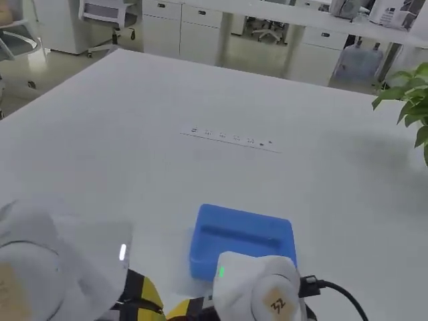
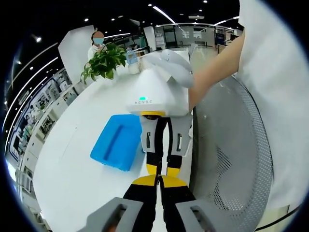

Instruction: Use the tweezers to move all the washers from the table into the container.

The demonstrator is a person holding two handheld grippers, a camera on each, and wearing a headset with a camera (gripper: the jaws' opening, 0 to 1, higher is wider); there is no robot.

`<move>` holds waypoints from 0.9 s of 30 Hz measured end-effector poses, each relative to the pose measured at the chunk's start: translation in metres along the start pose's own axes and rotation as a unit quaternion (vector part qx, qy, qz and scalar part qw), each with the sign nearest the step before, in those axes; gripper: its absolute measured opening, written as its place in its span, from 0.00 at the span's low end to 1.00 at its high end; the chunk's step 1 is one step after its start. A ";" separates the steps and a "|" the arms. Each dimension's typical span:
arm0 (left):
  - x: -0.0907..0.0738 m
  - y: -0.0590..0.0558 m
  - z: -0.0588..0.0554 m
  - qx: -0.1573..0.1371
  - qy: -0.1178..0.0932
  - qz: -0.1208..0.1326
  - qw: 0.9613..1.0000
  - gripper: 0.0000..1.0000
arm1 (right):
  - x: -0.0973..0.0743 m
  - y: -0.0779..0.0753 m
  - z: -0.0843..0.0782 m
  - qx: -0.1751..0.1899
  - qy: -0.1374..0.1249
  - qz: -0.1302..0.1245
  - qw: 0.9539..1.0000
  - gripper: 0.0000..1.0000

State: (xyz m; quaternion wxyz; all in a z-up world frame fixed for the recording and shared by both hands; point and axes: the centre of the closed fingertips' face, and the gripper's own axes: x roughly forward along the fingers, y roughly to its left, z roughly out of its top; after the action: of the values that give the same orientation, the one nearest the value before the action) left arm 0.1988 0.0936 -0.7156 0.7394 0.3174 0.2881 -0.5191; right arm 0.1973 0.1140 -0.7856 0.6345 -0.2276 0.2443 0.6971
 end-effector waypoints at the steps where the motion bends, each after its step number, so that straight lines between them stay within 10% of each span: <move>1: 0.001 0.000 0.001 0.000 -0.001 -0.005 1.000 0.00 | 0.000 -0.001 -0.001 0.007 0.000 0.000 1.000 0.07; 13: 0.006 0.005 0.000 -0.022 0.004 -0.018 1.000 0.00 | -0.009 0.000 0.014 0.034 -0.024 0.018 0.999 0.09; 17: 0.008 0.013 0.001 -0.074 -0.018 0.004 0.997 0.00 | -0.008 -0.007 0.012 0.027 -0.026 0.010 0.999 0.03; 22: 0.000 0.025 0.004 -0.175 -0.086 0.051 0.979 0.04 | -0.012 -0.016 0.009 0.071 -0.032 0.000 0.997 0.02; 27: -0.016 0.034 0.000 -0.262 -0.143 0.099 0.949 0.22 | -0.017 -0.027 0.004 0.145 -0.059 -0.017 0.988 0.01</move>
State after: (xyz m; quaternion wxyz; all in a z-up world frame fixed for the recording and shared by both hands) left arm 0.2261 0.1118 -0.6977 0.8776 0.0624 0.2726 -0.3895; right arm 0.2254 0.1052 -0.7731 0.6857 -0.0959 0.3015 0.6555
